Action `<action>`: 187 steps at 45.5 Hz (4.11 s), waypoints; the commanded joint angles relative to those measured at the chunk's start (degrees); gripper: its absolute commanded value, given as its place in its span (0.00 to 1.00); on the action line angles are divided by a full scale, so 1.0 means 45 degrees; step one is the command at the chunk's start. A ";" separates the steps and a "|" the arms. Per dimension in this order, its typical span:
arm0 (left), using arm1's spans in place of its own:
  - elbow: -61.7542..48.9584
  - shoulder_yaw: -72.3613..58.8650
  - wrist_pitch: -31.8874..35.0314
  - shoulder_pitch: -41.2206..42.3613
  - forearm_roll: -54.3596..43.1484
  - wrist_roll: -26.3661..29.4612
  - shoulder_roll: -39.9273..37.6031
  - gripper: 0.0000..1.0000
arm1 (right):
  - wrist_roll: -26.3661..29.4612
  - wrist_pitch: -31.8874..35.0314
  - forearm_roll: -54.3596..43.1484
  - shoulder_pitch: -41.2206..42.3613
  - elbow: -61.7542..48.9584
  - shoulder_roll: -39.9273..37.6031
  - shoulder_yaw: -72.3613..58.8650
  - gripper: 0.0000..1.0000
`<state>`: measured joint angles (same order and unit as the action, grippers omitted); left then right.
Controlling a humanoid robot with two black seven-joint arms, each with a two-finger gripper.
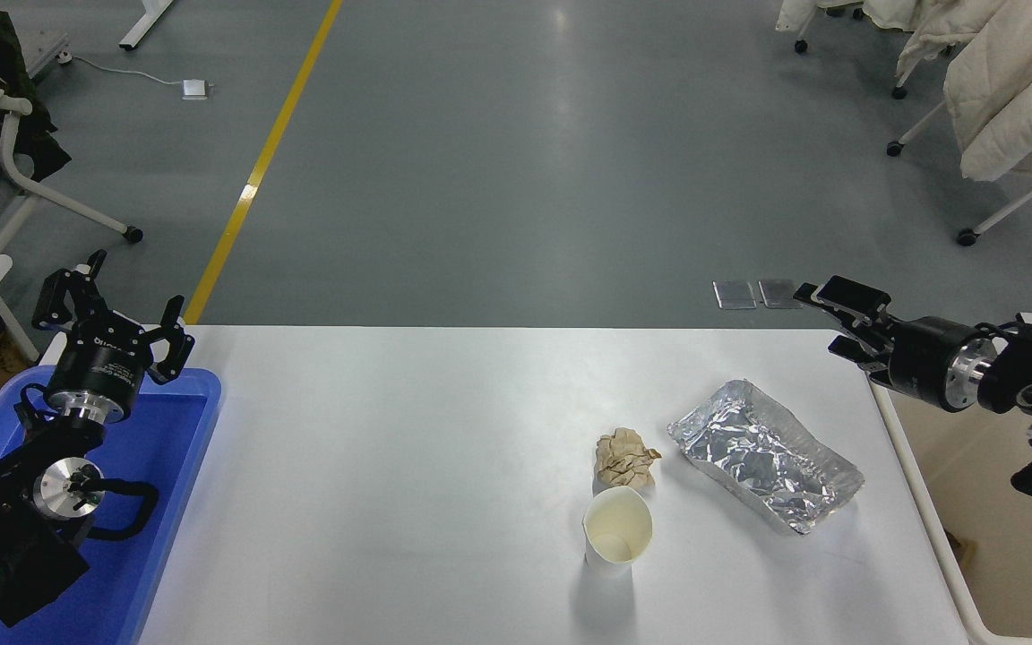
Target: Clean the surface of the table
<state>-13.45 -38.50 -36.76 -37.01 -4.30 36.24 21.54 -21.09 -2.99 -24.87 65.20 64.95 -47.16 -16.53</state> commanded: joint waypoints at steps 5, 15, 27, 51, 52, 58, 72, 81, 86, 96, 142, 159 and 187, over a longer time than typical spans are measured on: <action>0.0001 0.0001 0.0005 0.0001 -0.0002 0.0052 -0.0002 1.00 | 0.0000 0.0000 0.0019 -0.0056 0.0001 -0.0008 0.0001 1.00; 0.0001 0.0001 0.0005 0.0001 -0.0002 0.0052 -0.0002 1.00 | 0.0000 -0.0020 0.0058 -0.0056 -0.0019 -0.0008 0.0001 1.00; 0.0001 0.0001 0.0005 0.0001 -0.0002 0.0052 -0.0002 1.00 | 0.0000 -0.0020 0.0058 -0.0134 0.0001 -0.0027 -0.0038 1.00; 0.0001 -0.0019 0.0005 0.0001 -0.0002 0.0052 -0.0002 1.00 | 0.0253 0.0918 -0.0469 -0.0017 0.0020 -0.0379 -0.2654 1.00; 0.0001 -0.0019 0.0005 0.0001 -0.0002 0.0052 -0.0002 1.00 | 0.0254 0.0918 -0.0469 -0.0017 0.0001 -0.0398 -0.2733 1.00; 0.0001 -0.0019 0.0005 0.0001 -0.0002 0.0052 -0.0002 1.00 | 0.0253 0.0957 -0.0450 0.0003 0.0195 -0.0905 -0.2753 1.00; 0.0000 -0.0019 0.0004 0.0001 -0.0002 0.0052 -0.0002 1.00 | 0.0176 0.1425 -0.4820 0.0452 0.3475 -0.2996 -0.2909 1.00; -0.0019 -0.0019 0.0004 0.0001 -0.0002 0.0052 -0.0002 1.00 | 0.0293 0.1445 -0.6348 0.0569 0.4804 -0.3114 -0.2929 1.00; 0.0001 -0.0019 -0.0015 0.0001 -0.0002 0.0052 -0.0002 1.00 | 0.0351 0.1465 -0.6680 0.0706 0.5410 -0.3016 -0.2929 1.00; -0.0019 -0.0019 -0.0015 0.0001 -0.0002 0.0052 -0.0002 1.00 | 0.1853 0.1465 -0.6544 0.1057 0.5606 -0.1670 -0.2812 1.00; -0.0019 -0.0019 -0.0015 0.0001 0.0017 0.0052 -0.0002 1.00 | 0.3554 -0.0058 -0.2148 0.0746 0.4923 0.3234 -0.2714 1.00; 0.0001 -0.0019 -0.0015 0.0001 -0.0002 0.0052 -0.0002 1.00 | 0.3554 -0.0469 -0.2247 -0.0036 0.3438 0.4152 -0.2714 1.00; 0.0000 -0.0019 -0.0015 0.0001 0.0017 0.0052 -0.0002 1.00 | 0.3574 -0.0820 -0.2305 -0.0036 0.2423 0.5128 -0.2987 0.72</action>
<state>-13.49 -38.58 -36.83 -37.00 -4.28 36.47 21.53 -5.03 -6.31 -35.04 64.98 77.86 -25.93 -29.28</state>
